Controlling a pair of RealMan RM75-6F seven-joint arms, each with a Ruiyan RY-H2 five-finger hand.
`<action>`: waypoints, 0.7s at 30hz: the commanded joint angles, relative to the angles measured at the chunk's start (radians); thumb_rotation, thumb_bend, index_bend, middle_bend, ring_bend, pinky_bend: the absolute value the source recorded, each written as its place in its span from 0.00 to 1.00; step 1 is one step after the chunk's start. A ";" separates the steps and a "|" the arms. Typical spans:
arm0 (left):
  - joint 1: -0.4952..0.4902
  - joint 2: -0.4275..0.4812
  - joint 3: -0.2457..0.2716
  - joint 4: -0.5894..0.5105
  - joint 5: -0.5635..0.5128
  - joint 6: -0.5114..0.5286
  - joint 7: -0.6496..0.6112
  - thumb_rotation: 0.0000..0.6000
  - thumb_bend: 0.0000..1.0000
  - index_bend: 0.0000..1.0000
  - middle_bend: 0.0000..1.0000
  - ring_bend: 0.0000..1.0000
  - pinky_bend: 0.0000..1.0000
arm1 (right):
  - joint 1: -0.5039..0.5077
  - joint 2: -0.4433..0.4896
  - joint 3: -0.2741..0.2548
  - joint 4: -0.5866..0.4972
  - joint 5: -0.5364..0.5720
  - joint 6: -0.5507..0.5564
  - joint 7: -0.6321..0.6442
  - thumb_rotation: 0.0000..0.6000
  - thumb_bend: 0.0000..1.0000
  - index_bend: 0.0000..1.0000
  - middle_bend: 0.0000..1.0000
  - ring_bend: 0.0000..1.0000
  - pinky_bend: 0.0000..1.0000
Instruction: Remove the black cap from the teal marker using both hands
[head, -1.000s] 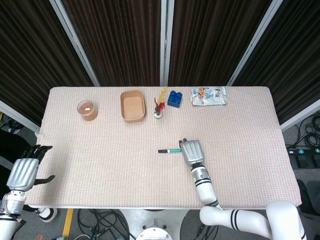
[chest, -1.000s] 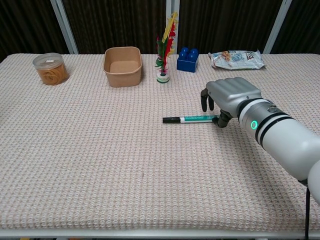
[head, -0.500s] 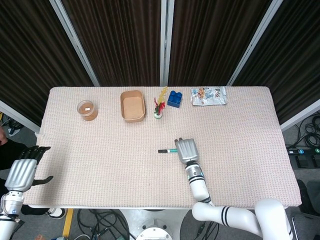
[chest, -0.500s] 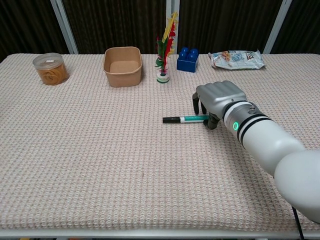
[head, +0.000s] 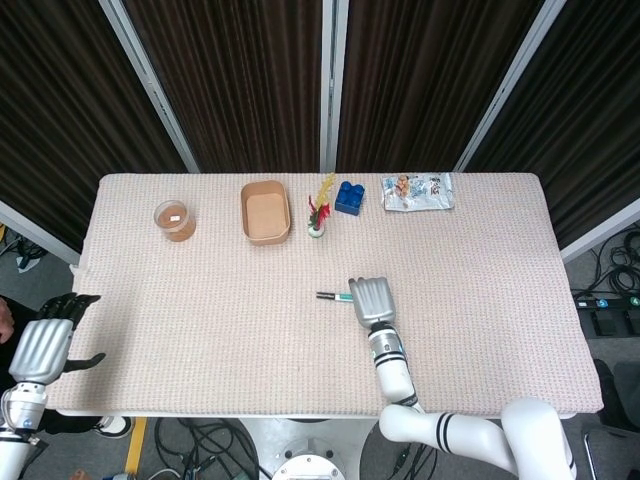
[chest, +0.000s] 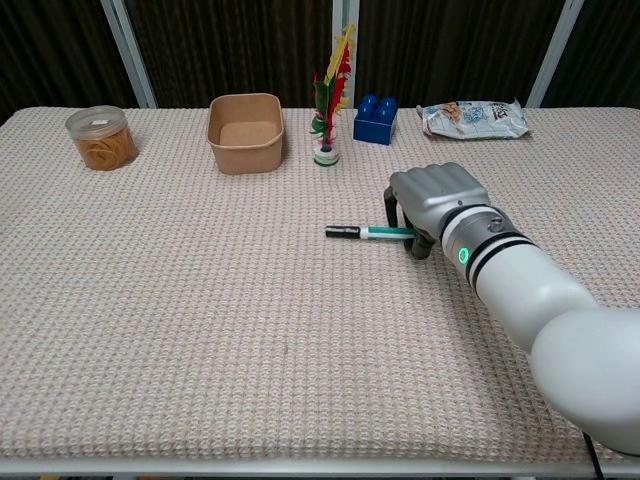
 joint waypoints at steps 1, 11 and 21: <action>-0.002 -0.001 0.001 0.000 -0.001 -0.004 0.000 1.00 0.03 0.18 0.18 0.11 0.14 | -0.001 -0.001 0.001 -0.001 0.005 0.004 -0.009 1.00 0.33 0.52 0.54 0.82 0.90; -0.013 0.007 -0.004 -0.008 -0.006 -0.022 -0.007 1.00 0.03 0.18 0.18 0.11 0.15 | -0.017 0.018 0.002 -0.038 -0.038 0.052 0.008 1.00 0.34 0.62 0.61 0.82 0.90; -0.091 0.005 -0.085 -0.128 -0.047 -0.037 0.149 1.00 0.03 0.18 0.18 0.15 0.27 | -0.015 0.038 0.033 -0.166 -0.100 0.179 -0.046 1.00 0.36 0.63 0.62 0.82 0.90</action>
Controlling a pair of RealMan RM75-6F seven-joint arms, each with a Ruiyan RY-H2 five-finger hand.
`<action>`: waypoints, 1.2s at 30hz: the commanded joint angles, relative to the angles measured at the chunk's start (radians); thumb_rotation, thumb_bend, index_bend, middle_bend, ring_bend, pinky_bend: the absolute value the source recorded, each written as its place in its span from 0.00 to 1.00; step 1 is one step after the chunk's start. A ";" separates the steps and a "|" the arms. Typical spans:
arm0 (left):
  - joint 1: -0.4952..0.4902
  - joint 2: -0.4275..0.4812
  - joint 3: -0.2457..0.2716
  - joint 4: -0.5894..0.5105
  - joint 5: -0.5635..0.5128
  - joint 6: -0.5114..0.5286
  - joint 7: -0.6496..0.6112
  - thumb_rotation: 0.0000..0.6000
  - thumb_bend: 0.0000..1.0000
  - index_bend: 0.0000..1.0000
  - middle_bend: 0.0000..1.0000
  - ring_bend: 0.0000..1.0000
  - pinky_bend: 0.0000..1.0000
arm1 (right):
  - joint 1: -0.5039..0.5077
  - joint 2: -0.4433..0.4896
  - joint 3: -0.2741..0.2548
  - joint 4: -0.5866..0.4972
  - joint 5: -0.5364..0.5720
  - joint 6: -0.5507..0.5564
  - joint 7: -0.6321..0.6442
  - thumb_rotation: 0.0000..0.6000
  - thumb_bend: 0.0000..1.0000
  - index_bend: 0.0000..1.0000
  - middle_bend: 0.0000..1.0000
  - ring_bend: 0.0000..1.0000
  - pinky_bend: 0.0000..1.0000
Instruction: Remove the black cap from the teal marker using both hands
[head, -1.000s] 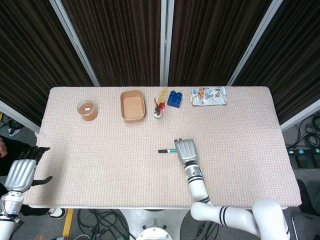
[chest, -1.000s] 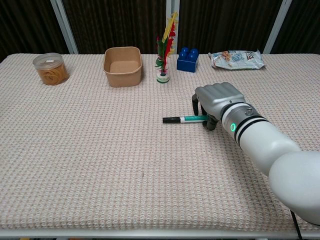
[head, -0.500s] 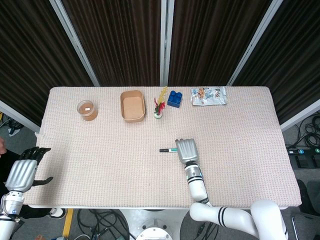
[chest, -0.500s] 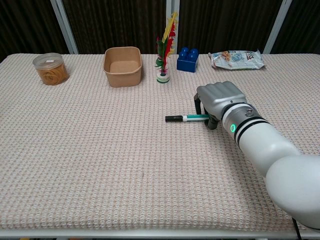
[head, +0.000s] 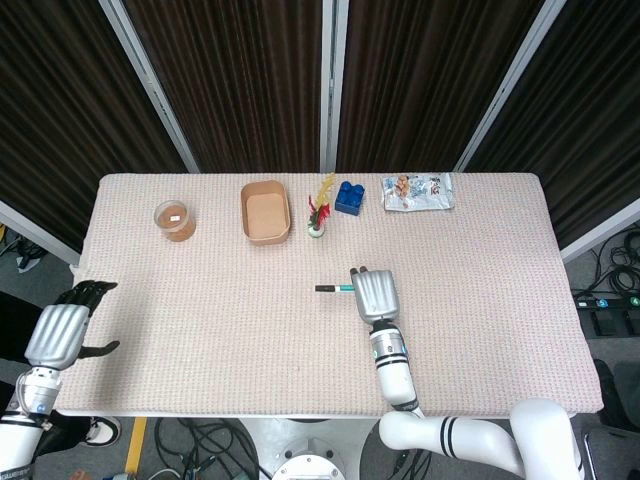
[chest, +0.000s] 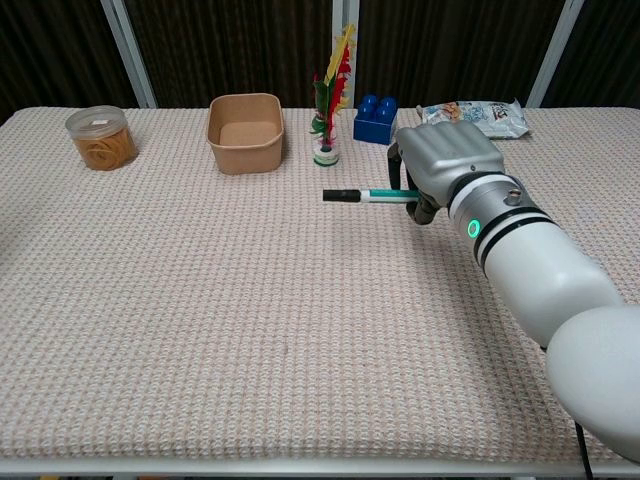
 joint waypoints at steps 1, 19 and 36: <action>-0.036 -0.025 -0.050 -0.054 -0.047 0.003 0.107 1.00 0.04 0.18 0.18 0.15 0.27 | 0.002 0.006 0.009 -0.039 -0.018 0.027 -0.026 1.00 0.36 0.63 0.62 0.82 0.90; -0.250 -0.284 -0.183 -0.097 -0.253 -0.041 0.475 1.00 0.17 0.30 0.33 0.29 0.38 | -0.036 0.088 -0.004 -0.224 -0.128 0.157 -0.067 1.00 0.37 0.63 0.62 0.82 0.90; -0.373 -0.583 -0.205 0.016 -0.342 0.007 0.649 1.00 0.21 0.35 0.40 0.35 0.44 | -0.044 0.019 -0.013 -0.096 -0.106 0.115 -0.034 1.00 0.37 0.63 0.62 0.82 0.90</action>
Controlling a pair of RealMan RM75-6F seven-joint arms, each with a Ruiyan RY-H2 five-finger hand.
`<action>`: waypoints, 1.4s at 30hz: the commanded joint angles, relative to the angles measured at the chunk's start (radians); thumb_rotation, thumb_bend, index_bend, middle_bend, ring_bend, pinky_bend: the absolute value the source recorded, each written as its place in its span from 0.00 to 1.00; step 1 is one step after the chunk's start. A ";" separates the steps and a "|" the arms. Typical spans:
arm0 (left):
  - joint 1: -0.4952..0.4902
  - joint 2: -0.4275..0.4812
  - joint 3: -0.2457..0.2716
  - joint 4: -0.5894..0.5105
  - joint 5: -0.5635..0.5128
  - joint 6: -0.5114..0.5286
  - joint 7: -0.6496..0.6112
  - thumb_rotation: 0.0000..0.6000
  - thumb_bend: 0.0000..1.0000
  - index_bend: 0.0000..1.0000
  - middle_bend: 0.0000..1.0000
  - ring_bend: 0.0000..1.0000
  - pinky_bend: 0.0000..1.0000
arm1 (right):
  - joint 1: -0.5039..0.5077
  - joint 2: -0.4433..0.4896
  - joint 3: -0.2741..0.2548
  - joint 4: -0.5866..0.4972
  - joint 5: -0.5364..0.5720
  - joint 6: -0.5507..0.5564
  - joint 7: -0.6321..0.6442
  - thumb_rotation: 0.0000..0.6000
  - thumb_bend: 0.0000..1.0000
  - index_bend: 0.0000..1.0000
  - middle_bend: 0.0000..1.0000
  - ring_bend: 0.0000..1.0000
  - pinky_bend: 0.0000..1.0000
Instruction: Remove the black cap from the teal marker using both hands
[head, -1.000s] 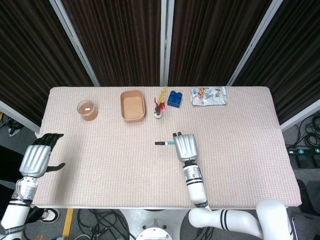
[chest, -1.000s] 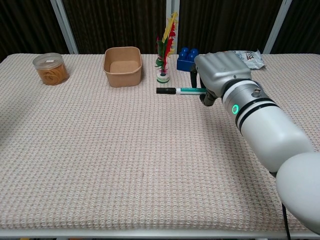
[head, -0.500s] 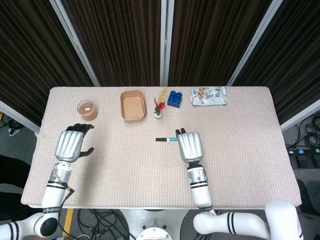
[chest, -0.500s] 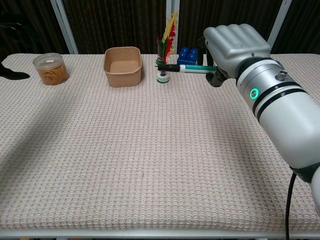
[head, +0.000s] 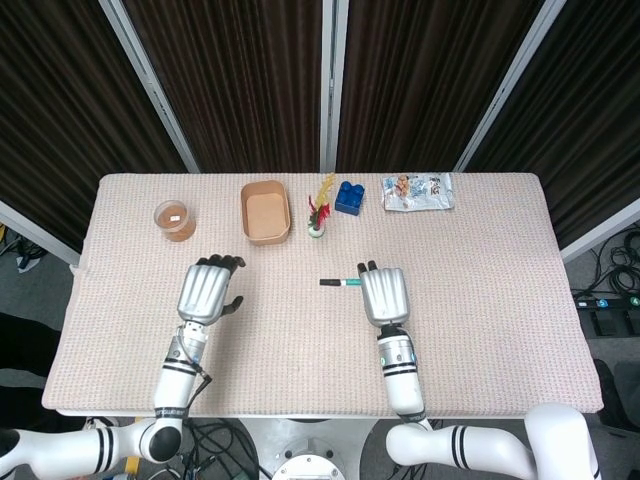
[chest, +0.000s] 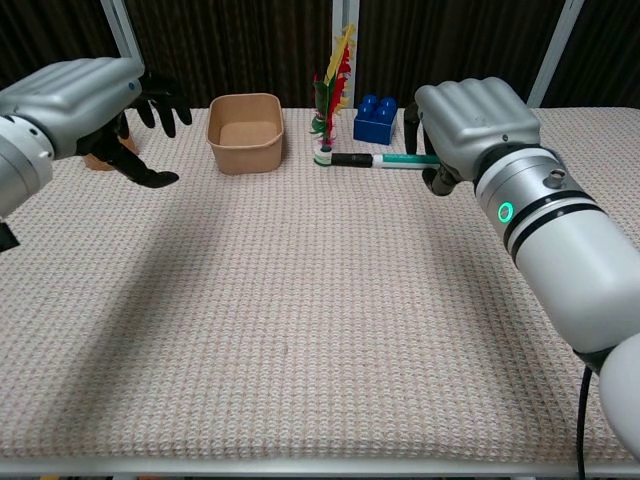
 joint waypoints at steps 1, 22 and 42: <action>-0.019 -0.031 -0.010 0.012 -0.025 0.007 0.022 1.00 0.21 0.35 0.40 0.36 0.45 | 0.010 -0.030 0.005 0.037 -0.007 -0.017 0.022 1.00 0.37 0.63 0.62 0.82 0.90; -0.103 -0.159 -0.066 0.114 -0.092 0.023 0.029 1.00 0.27 0.40 0.45 0.40 0.48 | 0.083 -0.167 0.087 0.158 -0.011 -0.063 0.025 1.00 0.37 0.64 0.63 0.82 0.90; -0.114 -0.187 -0.064 0.144 -0.124 0.031 0.021 1.00 0.25 0.43 0.48 0.42 0.50 | 0.136 -0.233 0.135 0.242 -0.009 -0.097 0.026 1.00 0.37 0.64 0.63 0.82 0.90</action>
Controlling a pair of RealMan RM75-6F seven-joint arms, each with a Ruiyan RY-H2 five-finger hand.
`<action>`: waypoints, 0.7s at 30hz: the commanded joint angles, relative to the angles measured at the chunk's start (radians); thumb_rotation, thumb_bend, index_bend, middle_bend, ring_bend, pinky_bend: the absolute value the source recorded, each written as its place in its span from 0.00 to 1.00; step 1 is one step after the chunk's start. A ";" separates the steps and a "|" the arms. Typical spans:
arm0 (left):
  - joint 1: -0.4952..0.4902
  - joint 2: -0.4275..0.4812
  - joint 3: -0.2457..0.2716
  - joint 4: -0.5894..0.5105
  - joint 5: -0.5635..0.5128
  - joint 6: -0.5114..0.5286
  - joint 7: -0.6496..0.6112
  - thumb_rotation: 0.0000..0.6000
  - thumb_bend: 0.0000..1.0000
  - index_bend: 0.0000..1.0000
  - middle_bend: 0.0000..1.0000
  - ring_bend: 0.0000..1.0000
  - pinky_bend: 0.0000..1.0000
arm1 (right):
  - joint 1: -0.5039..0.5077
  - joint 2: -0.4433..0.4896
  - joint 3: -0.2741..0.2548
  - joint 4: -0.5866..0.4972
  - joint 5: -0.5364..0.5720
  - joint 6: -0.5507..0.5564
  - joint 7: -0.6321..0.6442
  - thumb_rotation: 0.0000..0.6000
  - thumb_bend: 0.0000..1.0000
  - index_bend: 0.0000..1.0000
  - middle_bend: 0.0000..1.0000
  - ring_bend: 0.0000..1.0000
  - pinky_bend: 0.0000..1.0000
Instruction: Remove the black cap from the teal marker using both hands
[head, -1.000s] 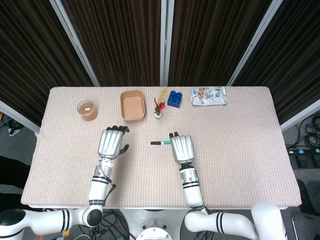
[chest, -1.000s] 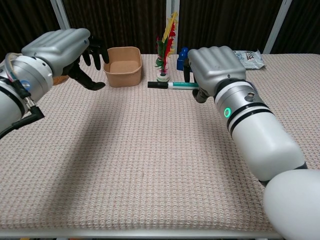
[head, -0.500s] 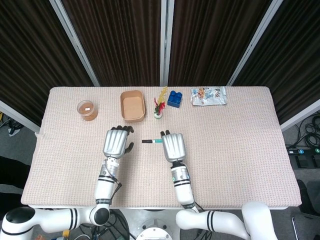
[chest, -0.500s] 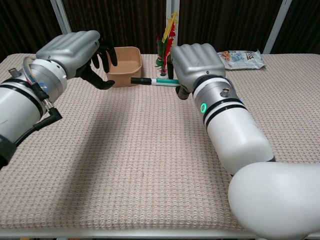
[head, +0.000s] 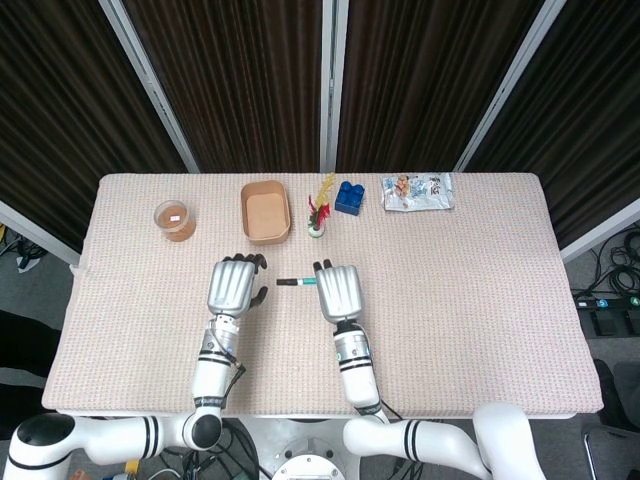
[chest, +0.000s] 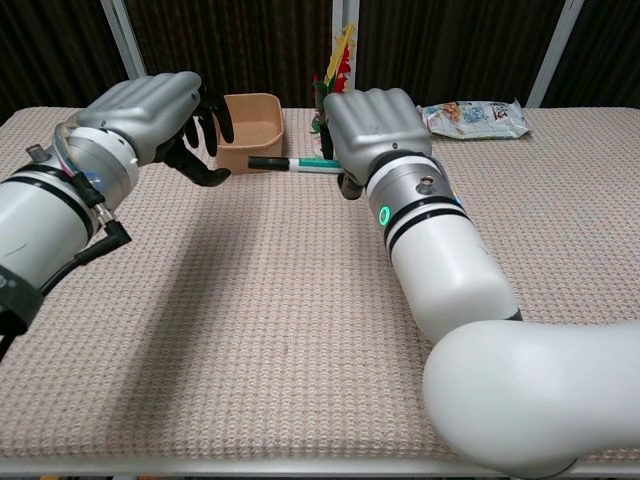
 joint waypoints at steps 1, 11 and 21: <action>-0.001 -0.002 -0.001 -0.005 -0.005 0.001 0.000 1.00 0.25 0.43 0.48 0.42 0.50 | 0.009 -0.008 0.007 0.012 0.002 -0.008 0.000 1.00 0.37 0.64 0.63 0.82 0.90; -0.020 -0.019 -0.017 -0.002 -0.019 0.009 0.016 1.00 0.25 0.46 0.51 0.45 0.53 | 0.037 -0.039 0.032 0.056 0.011 -0.030 0.007 1.00 0.37 0.64 0.63 0.82 0.90; -0.022 -0.033 -0.040 0.000 -0.057 0.009 -0.002 1.00 0.28 0.51 0.55 0.49 0.57 | 0.047 -0.049 0.042 0.072 0.012 -0.036 0.016 1.00 0.37 0.64 0.63 0.82 0.90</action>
